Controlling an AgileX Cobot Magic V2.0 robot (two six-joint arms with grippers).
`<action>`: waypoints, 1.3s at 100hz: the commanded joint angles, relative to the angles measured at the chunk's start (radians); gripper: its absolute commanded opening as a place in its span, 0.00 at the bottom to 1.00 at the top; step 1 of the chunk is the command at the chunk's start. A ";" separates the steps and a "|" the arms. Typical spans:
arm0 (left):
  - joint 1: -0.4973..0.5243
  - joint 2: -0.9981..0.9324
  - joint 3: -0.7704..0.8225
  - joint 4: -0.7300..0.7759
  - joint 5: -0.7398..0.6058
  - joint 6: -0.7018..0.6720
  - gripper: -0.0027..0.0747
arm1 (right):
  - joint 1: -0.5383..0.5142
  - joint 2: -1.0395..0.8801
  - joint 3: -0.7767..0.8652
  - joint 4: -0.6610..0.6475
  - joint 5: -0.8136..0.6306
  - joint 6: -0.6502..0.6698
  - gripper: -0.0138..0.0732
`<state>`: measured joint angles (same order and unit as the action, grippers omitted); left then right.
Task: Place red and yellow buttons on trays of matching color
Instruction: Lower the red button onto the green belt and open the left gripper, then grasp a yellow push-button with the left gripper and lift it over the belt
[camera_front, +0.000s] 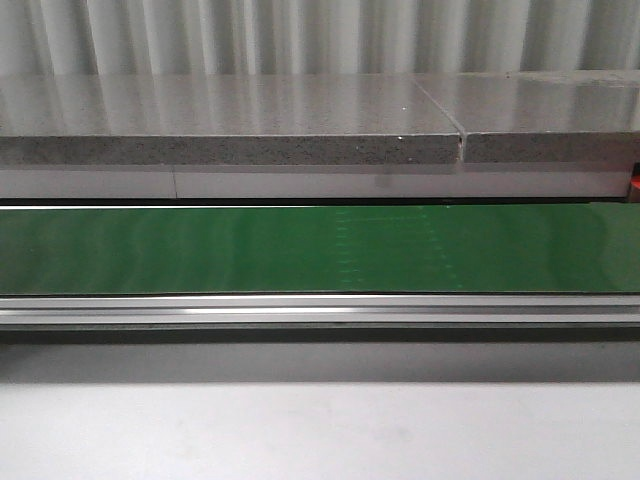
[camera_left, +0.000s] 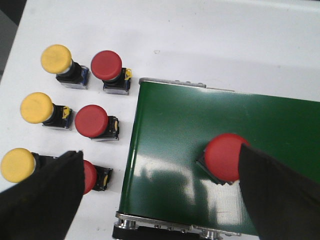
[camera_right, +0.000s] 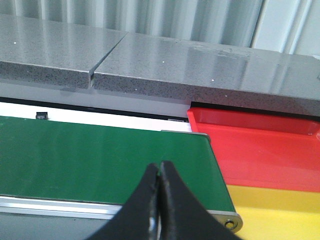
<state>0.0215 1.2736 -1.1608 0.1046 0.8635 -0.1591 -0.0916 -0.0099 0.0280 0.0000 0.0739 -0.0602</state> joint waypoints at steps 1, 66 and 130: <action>0.011 -0.076 -0.032 -0.001 -0.015 -0.007 0.79 | -0.001 -0.015 -0.006 0.000 -0.082 -0.003 0.08; 0.388 -0.177 0.287 0.028 -0.104 -0.131 0.79 | -0.001 -0.015 -0.006 0.000 -0.082 -0.003 0.08; 0.440 0.120 0.318 0.211 -0.208 -0.311 0.79 | -0.001 -0.015 -0.006 0.000 -0.082 -0.003 0.08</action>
<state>0.4589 1.3884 -0.8196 0.2915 0.7139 -0.4496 -0.0916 -0.0099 0.0280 0.0000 0.0739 -0.0602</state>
